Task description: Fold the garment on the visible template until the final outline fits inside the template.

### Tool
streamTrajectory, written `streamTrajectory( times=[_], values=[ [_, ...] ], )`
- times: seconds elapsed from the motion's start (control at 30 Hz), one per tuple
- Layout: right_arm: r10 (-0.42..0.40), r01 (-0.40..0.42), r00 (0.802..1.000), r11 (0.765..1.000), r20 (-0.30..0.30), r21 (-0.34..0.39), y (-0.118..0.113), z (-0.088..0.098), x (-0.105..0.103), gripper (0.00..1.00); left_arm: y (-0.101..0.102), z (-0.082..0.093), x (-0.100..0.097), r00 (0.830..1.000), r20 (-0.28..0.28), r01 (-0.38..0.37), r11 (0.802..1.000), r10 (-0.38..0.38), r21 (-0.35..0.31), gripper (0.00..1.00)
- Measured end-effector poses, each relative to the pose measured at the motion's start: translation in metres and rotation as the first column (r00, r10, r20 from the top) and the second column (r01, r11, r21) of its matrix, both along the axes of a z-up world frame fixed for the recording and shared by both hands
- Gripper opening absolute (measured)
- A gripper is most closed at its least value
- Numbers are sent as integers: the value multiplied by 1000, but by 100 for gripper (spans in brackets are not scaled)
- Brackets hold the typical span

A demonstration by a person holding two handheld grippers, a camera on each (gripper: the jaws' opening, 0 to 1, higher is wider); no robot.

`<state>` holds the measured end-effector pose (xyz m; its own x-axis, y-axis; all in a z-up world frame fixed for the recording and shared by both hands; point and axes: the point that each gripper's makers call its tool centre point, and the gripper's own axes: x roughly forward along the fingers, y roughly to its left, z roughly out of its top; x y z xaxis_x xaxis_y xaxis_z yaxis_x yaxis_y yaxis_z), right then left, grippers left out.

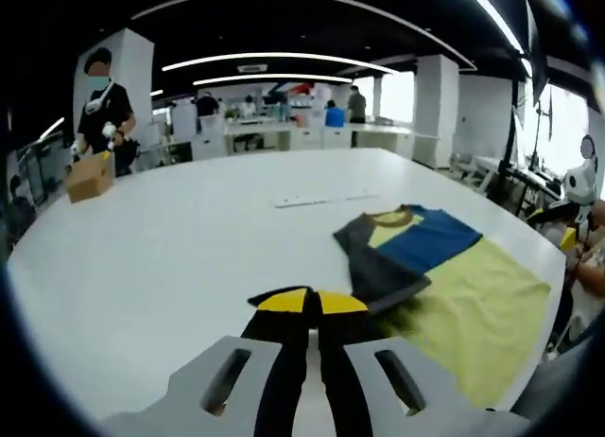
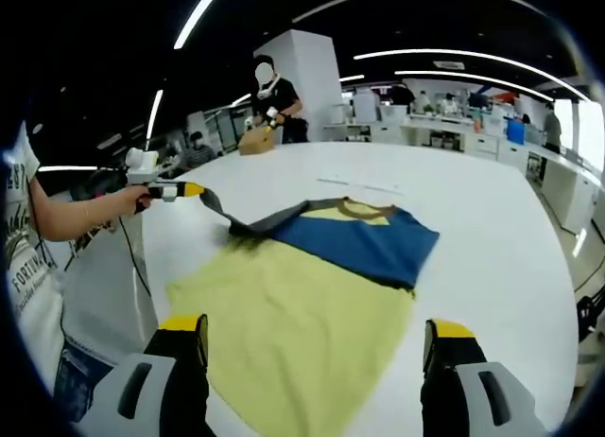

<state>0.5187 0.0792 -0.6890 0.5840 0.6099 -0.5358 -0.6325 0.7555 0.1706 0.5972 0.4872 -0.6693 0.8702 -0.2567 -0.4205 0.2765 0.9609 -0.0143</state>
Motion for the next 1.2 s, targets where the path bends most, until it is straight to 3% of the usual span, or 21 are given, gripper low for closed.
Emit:
streamTrajectory(
  times=[0.37, 0.5, 0.87, 1.13, 1.2],
  values=[
    [-7, 7, 1000, 1000, -6, -12, -3, -1, 0, 93, 37, 2, -8, 997, 3, -77, 997, 77, 29, 0],
    [-8, 8, 1000, 1000, -6, -10, -4, -1, -1, 94, 61, 2, -9, 989, 13, -147, 988, 146, 52, 0],
    [-17, 17, 1000, 1000, -16, -20, -8, -4, -3, 94, 109, -21, -14, 967, 1, -253, 954, 256, 158, 0],
    [-25, 25, 999, 999, -22, -21, -12, -4, -5, 94, 128, -39, -14, 955, -32, -285, 941, 296, 180, 0],
    [-29, 28, 999, 999, -25, -25, -14, -5, -6, 94, 136, -45, -13, 943, -45, -318, 935, 328, 157, 0]
  ],
)
